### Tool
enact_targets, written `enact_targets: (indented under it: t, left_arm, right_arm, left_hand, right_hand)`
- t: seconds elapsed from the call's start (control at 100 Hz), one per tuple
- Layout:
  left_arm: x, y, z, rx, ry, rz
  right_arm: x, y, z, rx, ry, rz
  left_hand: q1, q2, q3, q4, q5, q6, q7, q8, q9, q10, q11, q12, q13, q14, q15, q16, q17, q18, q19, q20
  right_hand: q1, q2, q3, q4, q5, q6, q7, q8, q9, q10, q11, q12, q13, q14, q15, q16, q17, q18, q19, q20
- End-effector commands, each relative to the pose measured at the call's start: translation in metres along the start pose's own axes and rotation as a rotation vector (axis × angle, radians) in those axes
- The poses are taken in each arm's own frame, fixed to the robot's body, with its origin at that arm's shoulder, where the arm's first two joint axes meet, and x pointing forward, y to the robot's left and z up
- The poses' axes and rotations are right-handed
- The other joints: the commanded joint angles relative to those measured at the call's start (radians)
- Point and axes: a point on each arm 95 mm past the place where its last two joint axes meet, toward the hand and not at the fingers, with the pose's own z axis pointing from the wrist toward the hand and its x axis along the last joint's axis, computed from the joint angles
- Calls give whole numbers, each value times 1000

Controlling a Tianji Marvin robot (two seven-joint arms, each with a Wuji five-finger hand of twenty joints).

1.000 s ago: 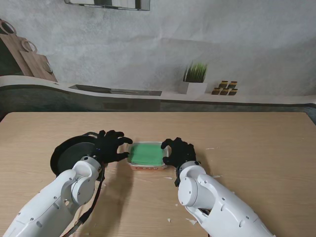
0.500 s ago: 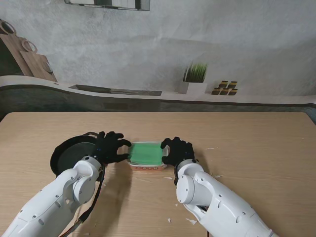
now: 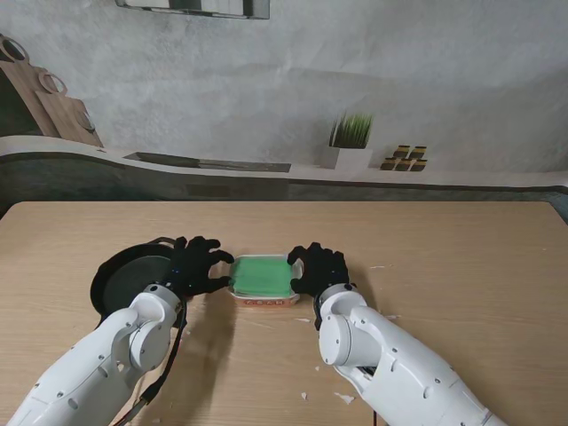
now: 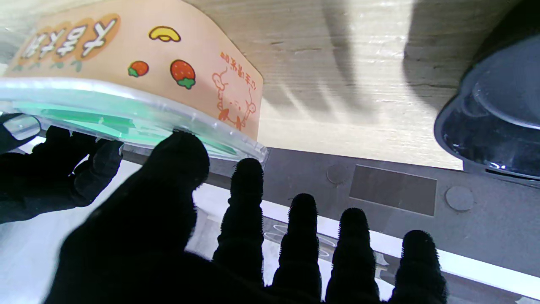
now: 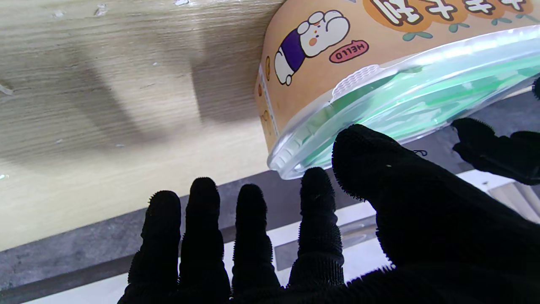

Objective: Load dumplings into a food container

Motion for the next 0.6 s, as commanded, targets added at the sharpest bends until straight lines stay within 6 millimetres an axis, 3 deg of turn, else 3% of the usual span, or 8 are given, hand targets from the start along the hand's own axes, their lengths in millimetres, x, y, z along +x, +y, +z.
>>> enact_targets:
  t: [0.0, 0.28, 0.43, 0.59]
  left_arm:
    - [2, -1, 1, 1, 8, -8]
    - [5, -11, 4, 38, 27, -34]
    - [3, -11, 8, 11, 30, -7]
    - [1, -7, 12, -30, 31, 38]
  right_arm:
    - [-1, -8, -3, 14, 8, 0]
    - [-6, -7, -3, 5, 8, -13]
    - [-6, -7, -3, 15, -1, -18]
    - [-6, -8, -4, 23, -4, -23]
  left_hand:
    - [-16, 34, -8, 19, -12, -2, 6, 10, -34, -32, -11, -10, -31, -25, -20, -4, -12, -11, 3, 21]
    - [19, 105, -71, 23, -19, -17, -6, 2, -41, -38, -12, -13, -32, -33, -26, -5, -8, -16, 6, 25]
    - [17, 66, -85, 26, -33, -19, -38, -20, -54, -44, -31, -30, -40, -38, -62, -24, -11, -16, 4, 24]
    - [-12, -2, -27, 23, -53, -23, -52, -35, -54, -49, -76, -62, -44, -42, -101, -35, -13, -18, 2, 23]
  right_hand:
    - [14, -40, 18, 35, -26, -40, -10, -13, -26, -28, 1, 3, -33, -21, 8, -2, -16, -29, 28, -12]
    - [13, -45, 18, 34, -11, -36, 4, -8, -25, -28, 4, 4, -33, -21, 10, -1, -20, -28, 33, -17]
    - [13, -50, 15, 33, -2, -35, 2, -9, -26, -27, 6, 5, -34, -20, 9, -1, -20, -28, 33, -19]
    - [14, -57, 12, 32, -1, -36, -1, -9, -26, -27, 7, 5, -34, -17, 8, -2, -21, -27, 34, -20]
